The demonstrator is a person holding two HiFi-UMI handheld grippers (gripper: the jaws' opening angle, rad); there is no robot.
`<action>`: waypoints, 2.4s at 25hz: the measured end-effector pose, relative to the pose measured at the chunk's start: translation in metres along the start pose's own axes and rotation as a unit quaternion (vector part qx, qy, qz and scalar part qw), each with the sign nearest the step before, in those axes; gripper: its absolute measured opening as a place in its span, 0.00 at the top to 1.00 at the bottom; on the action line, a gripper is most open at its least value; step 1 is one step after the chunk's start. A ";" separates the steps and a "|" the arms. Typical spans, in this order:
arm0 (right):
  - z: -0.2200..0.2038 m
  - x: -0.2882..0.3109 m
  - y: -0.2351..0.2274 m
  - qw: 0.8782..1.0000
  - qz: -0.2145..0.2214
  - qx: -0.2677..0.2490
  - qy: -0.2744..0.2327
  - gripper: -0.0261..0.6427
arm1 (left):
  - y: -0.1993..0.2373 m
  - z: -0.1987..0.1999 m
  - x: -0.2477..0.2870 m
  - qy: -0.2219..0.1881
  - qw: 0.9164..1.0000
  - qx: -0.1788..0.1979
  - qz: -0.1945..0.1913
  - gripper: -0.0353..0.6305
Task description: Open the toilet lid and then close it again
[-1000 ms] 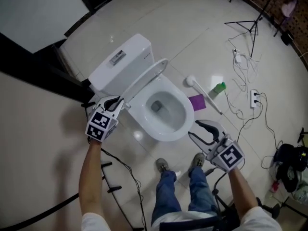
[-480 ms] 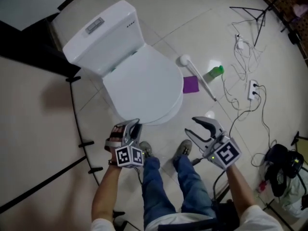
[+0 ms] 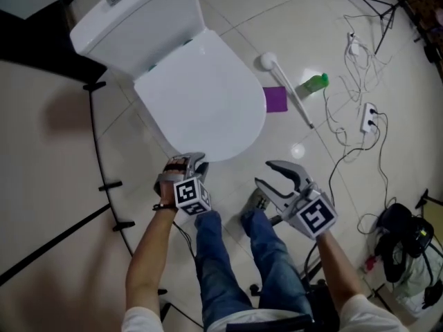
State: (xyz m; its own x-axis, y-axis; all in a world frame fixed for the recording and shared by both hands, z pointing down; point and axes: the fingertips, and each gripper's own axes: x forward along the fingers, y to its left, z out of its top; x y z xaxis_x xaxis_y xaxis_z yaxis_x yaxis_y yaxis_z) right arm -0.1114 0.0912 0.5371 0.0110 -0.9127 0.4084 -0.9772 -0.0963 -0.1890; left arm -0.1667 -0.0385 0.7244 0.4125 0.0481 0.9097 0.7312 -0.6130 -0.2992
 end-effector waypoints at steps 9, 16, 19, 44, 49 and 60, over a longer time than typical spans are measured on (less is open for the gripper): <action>-0.022 -0.004 0.005 1.000 -0.001 0.010 0.020 0.71 | -0.012 -0.010 0.035 0.002 0.988 -0.100 -0.120 0.77; 0.008 -0.010 0.002 1.000 -0.014 -0.009 0.015 0.71 | 0.003 0.033 -0.033 -0.131 0.963 -0.218 -0.087 0.77; 0.036 -0.017 0.009 0.999 -0.018 -0.019 0.020 0.71 | 0.030 0.063 -0.115 -0.235 0.921 -0.305 -0.060 0.77; 0.314 -0.130 0.080 0.979 -0.133 -0.083 -0.131 0.71 | 0.186 0.172 -0.558 -0.570 0.780 -0.256 0.037 0.77; 0.320 -0.126 0.088 0.979 -0.129 -0.082 -0.134 0.71 | 0.179 0.180 -0.556 -0.568 0.786 -0.243 0.020 0.77; 0.326 -0.124 0.083 0.980 -0.112 -0.096 -0.134 0.71 | 0.175 0.195 -0.542 -0.556 0.792 -0.251 0.019 0.78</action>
State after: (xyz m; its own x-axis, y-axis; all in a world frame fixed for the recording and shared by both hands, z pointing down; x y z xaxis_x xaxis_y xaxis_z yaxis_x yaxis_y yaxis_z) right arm -0.1245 0.0668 0.1801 0.2594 -0.9513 0.1668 -0.9657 -0.2528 0.0597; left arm -0.1565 -0.0178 0.1225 0.8569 0.5155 0.0036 0.5134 -0.8539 0.0854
